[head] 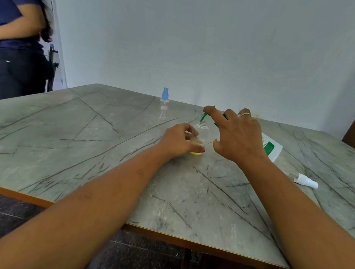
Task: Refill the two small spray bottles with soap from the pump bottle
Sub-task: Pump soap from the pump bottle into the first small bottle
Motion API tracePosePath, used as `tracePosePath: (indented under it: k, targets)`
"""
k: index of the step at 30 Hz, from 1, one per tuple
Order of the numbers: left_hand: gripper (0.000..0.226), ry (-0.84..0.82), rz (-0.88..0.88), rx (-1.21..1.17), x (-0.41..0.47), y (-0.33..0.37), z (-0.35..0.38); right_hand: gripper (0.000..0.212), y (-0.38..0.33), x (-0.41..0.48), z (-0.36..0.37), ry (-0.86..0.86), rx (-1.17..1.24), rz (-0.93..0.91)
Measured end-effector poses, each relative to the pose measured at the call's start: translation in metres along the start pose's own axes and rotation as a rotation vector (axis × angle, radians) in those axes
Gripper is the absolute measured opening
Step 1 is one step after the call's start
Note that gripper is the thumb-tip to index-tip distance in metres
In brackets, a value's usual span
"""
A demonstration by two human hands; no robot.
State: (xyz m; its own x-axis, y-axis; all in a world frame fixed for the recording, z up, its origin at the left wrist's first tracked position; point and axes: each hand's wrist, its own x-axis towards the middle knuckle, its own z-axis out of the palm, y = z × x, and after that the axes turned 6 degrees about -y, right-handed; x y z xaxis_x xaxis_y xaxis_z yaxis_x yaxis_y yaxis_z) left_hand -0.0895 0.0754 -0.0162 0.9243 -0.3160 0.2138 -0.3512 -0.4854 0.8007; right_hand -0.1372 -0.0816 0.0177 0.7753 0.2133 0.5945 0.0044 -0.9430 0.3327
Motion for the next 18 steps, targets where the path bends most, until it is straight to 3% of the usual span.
tracePosePath:
  k: [18]
  targets:
    - [0.051, -0.007, -0.031, 0.012, -0.0022, 0.0043, -0.0001, 0.073, -0.0009, -0.0001, -0.0024, -0.018, 0.019, 0.002]
